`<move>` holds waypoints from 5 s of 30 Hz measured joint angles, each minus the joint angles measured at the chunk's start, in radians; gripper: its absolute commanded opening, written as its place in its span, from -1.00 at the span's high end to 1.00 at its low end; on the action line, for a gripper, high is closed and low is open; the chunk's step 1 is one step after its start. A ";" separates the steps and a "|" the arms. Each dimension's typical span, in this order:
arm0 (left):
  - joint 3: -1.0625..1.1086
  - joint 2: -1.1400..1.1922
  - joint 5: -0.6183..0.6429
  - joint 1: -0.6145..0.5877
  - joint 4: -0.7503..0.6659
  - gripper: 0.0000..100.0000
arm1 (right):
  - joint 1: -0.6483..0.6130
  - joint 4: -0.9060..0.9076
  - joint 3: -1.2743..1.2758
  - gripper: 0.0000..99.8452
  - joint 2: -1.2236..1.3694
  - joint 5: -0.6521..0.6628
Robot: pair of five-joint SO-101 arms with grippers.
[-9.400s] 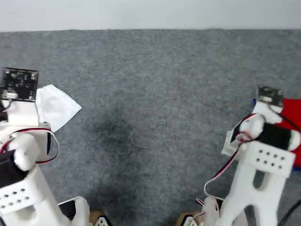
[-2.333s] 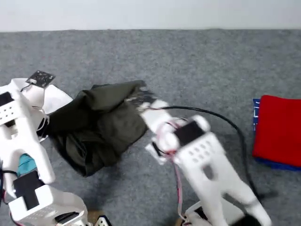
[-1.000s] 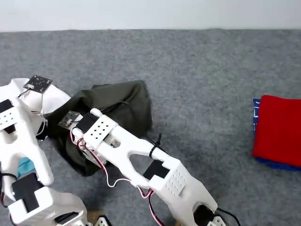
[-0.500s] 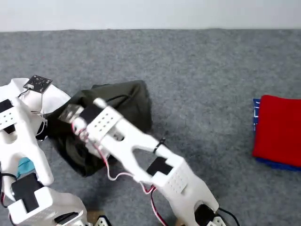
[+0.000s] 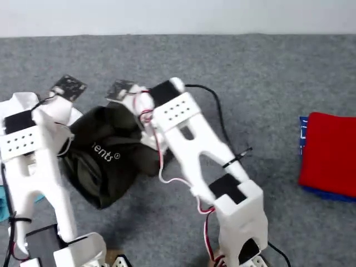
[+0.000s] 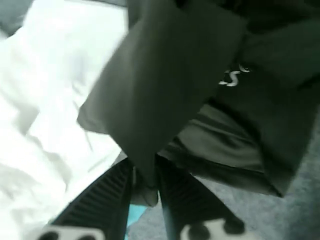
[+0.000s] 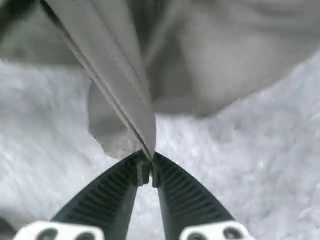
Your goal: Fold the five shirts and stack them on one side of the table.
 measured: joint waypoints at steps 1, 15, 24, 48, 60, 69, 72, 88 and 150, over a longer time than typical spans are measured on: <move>0.000 0.000 0.000 0.015 0.012 0.97 | 0.018 0.000 0.037 0.98 -0.003 0.017; 0.147 -0.003 0.000 0.164 0.028 0.97 | 0.051 0.000 0.152 0.58 0.023 0.026; 0.147 -0.003 0.000 0.164 0.028 0.97 | -0.046 0.000 0.152 0.56 0.025 -0.038; 0.186 -0.003 0.000 0.164 -0.012 0.97 | -0.044 -0.129 0.150 0.62 0.261 -0.044; 0.212 -0.003 0.000 0.164 -0.041 0.97 | -0.043 -0.157 0.130 0.98 0.295 -0.023; 0.163 -0.009 0.103 0.164 -0.041 0.97 | 0.049 -0.074 0.152 0.98 0.144 0.035; 0.106 -0.009 0.181 0.172 -0.041 0.97 | 0.100 -0.052 0.152 0.98 0.066 0.035; -0.236 -0.198 0.344 0.201 -0.040 0.97 | 0.350 -0.112 0.153 0.98 -0.528 0.129; -0.787 -0.359 0.028 0.330 0.005 0.97 | 0.911 -1.172 0.100 0.98 -1.094 0.522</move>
